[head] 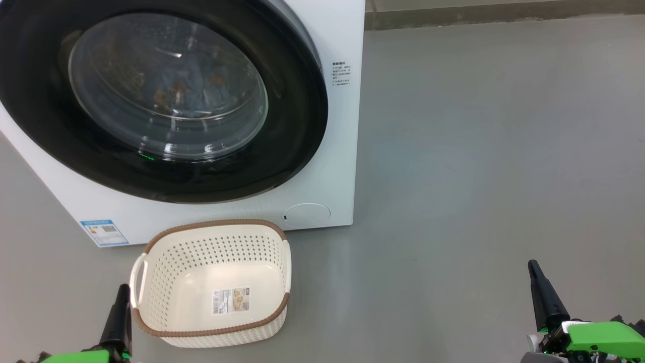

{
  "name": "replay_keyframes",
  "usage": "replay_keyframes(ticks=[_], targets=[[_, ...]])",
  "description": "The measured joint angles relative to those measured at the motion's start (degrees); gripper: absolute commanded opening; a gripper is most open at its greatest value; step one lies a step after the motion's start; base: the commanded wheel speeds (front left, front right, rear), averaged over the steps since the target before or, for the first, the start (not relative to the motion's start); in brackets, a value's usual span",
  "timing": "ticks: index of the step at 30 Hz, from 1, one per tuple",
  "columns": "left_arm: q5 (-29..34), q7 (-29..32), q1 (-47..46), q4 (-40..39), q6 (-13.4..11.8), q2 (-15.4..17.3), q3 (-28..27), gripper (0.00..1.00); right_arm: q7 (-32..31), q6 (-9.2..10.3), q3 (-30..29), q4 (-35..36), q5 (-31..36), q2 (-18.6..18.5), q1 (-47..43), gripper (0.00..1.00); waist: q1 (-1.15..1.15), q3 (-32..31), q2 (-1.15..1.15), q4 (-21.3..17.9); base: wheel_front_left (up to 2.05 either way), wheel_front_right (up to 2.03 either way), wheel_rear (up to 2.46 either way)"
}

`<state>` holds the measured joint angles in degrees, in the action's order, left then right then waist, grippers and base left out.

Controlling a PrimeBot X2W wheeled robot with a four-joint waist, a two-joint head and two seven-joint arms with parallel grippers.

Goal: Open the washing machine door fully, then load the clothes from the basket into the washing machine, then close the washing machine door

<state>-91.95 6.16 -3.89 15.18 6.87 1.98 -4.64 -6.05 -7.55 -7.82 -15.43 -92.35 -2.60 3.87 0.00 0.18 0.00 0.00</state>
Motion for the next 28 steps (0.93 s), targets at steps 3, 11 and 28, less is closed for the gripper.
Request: replay_keyframes(ticks=[3, 11, 28], targets=[[0.0, 0.0, 0.0, 0.0, 0.0, 0.0, 0.0, 0.00, 0.0, 0.00, 0.0, 0.0, 0.0, 0.0, 0.0, 0.00, 0.00, 0.0, 0.00, 0.0, 0.00, 0.00, 0.00], [0.0, 0.0, 0.0, 0.0, 0.0, 0.0, 0.0, 0.00, 0.0, 0.00, 0.0, 0.0, 0.0, 0.0, 0.0, 0.00, 0.00, 0.0, 0.00, 0.0, 0.00, 0.00, 0.00], [0.0, 0.0, 0.0, 0.0, 0.0, 0.0, 0.0, 0.00, 0.0, 0.00, 0.0, 0.0, 0.0, 0.0, 0.0, 0.00, 0.00, 0.0, 0.00, 0.0, 0.00, 0.00, 0.00]])
